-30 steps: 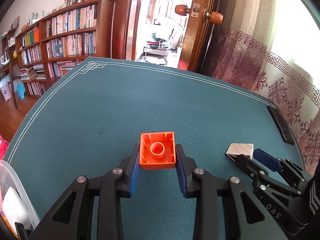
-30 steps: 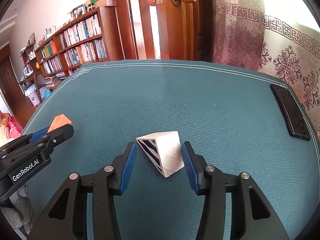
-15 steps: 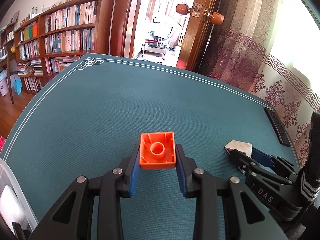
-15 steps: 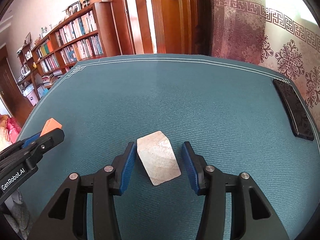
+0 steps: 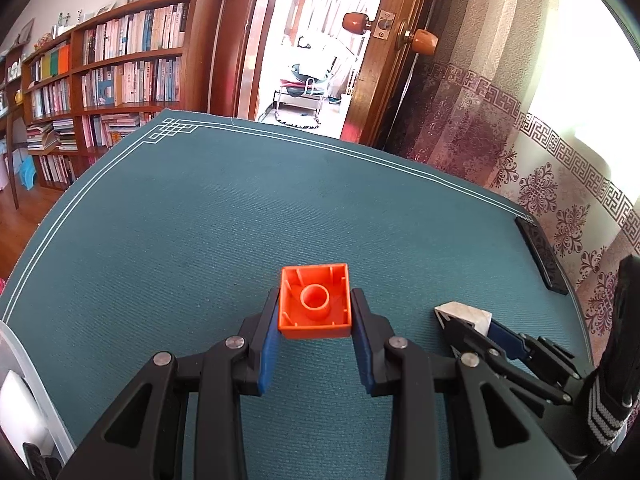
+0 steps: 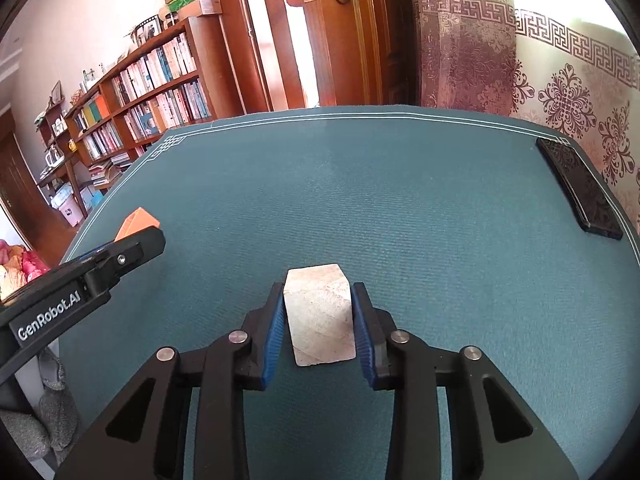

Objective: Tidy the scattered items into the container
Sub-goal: 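Carry the orange brick and white block with both tools to the container, then lower the left tool into the container and open it to release the brick, then lower the white block into the container and open the right tool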

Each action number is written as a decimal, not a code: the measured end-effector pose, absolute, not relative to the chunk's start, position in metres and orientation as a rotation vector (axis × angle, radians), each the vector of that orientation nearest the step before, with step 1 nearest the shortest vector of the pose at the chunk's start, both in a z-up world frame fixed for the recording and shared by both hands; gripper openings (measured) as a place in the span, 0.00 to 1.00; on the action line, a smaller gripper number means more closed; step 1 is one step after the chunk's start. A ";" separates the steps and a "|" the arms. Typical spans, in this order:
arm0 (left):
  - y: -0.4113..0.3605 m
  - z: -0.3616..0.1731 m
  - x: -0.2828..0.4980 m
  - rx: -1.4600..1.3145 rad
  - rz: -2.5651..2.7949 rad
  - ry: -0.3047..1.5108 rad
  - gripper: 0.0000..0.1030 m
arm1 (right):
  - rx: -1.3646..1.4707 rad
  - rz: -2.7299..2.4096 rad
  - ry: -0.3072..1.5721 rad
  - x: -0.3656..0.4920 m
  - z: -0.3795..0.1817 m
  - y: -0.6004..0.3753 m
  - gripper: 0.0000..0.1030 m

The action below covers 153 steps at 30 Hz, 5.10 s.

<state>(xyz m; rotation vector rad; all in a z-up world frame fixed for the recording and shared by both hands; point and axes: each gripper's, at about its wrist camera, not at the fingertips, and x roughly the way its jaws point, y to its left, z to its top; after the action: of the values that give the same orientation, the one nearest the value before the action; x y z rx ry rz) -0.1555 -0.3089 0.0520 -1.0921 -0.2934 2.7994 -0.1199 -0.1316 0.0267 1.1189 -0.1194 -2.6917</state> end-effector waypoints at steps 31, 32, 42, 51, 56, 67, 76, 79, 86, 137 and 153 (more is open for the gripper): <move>-0.316 0.124 -0.112 -0.803 2.870 -0.330 0.35 | 0.839 -2.754 -0.342 -0.010 0.104 -0.139 0.34; -0.317 0.127 -0.110 -0.793 2.876 -0.330 0.35 | 0.830 -2.752 -0.343 -0.009 0.107 -0.140 0.34; -0.345 0.149 -0.070 -0.684 2.963 -0.307 0.35 | 0.796 -2.701 -0.353 0.004 0.113 -0.156 0.34; -0.395 0.134 -0.030 -0.721 3.049 -0.264 0.35 | 0.808 -2.588 -0.307 0.009 0.106 -0.205 0.34; -0.415 0.131 -0.012 -0.723 3.093 -0.227 0.35 | 0.811 -2.530 -0.269 0.013 0.103 -0.234 0.34; -0.453 0.119 0.007 -0.773 3.167 -0.206 0.35 | 0.810 -2.444 -0.199 0.026 0.099 -0.278 0.34; -0.464 0.111 0.010 -0.815 3.177 -0.212 0.35 | 0.815 -2.408 -0.163 0.032 0.098 -0.298 0.34; -0.465 0.110 0.010 -0.822 3.180 -0.213 0.35 | 0.819 -2.398 -0.157 0.034 0.097 -0.303 0.34; -0.467 0.106 0.011 -0.849 3.188 -0.201 0.35 | 0.832 -2.371 -0.135 0.038 0.091 -0.312 0.34; -0.490 0.101 0.017 -0.908 3.254 -0.199 0.69 | 0.874 -2.337 -0.111 0.035 0.075 -0.327 0.35; -0.501 0.103 0.023 -0.896 3.279 -0.230 0.73 | 0.886 -2.279 -0.102 0.043 0.069 -0.336 0.35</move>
<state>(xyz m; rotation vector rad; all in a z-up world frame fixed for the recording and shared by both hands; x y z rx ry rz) 0.0233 -0.5007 0.1025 -0.8961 -0.2302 3.2786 0.0428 -0.3357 0.0685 0.8857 -0.1019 -2.2794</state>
